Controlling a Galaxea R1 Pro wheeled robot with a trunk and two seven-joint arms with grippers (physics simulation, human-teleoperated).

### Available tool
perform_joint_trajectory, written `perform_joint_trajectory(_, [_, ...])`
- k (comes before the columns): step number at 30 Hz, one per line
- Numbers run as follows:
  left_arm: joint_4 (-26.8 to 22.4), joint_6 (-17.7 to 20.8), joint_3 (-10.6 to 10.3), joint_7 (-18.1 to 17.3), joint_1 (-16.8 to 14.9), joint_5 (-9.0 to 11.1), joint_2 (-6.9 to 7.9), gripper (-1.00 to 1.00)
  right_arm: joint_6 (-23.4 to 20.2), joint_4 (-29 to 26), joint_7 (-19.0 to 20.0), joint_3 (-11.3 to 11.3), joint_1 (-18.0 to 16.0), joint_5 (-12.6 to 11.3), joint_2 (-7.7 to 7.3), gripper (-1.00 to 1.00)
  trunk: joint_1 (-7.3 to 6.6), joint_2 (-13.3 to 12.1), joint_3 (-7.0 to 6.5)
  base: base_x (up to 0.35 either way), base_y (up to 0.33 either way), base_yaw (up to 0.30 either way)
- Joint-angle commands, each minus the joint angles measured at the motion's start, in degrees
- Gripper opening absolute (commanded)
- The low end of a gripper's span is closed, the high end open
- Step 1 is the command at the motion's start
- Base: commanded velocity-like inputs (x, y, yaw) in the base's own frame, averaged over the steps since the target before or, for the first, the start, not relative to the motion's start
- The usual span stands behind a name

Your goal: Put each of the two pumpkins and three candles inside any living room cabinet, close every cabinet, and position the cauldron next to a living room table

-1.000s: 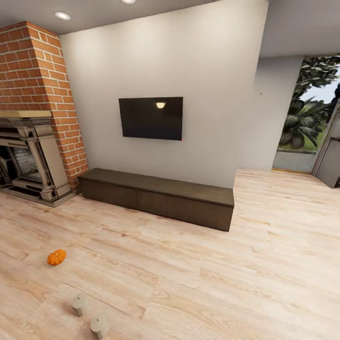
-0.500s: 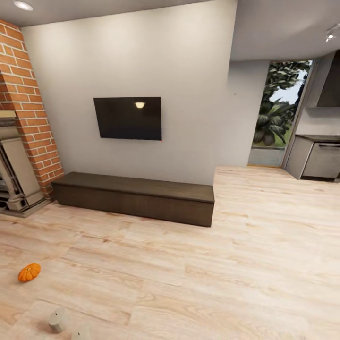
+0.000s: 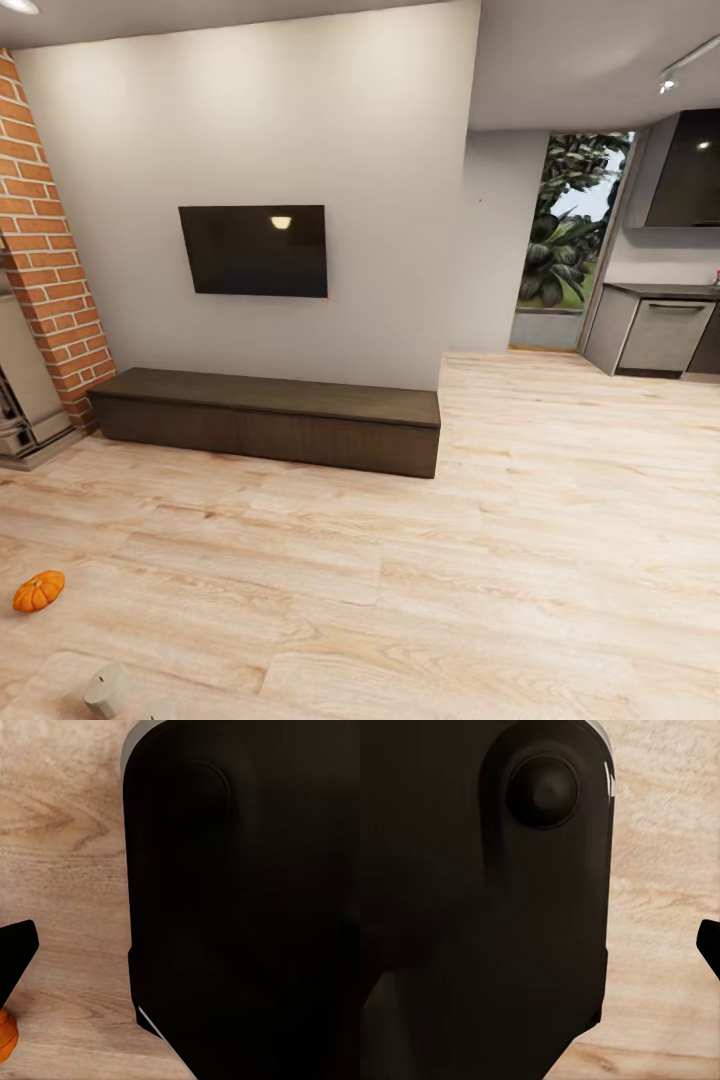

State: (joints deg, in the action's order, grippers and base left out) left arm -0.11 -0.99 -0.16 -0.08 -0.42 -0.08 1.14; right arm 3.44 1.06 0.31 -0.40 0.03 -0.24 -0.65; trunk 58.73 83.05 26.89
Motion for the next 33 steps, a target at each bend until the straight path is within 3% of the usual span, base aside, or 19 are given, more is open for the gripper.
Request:
perform_joint_trajectory(1, [0.02,-0.09,-0.02,-0.01,-0.02,-0.01,0.0,1.0,0.33,0.12,0.03,-0.04,-0.03,-0.03,-0.02,1.0,0.0,0.03,0.04,0.0,0.0,-0.008])
perform_joint_trajectory(22, [0.02,-0.08,-0.02,-0.01,-0.02,-0.01,0.0,1.0,0.33,0.16,0.04,-0.04,0.03,-0.03,-0.05,1.0,0.0,0.03,0.04,0.0,0.0,-0.003])
perform_joint_trajectory(33, [0.02,-0.14,0.18,-0.01,-0.02,0.09,0.0,1.0,0.33,0.09,0.04,-0.04,0.05,-0.03,-0.05,1.0,0.0,0.03,0.04,0.0,0.0,-0.21])
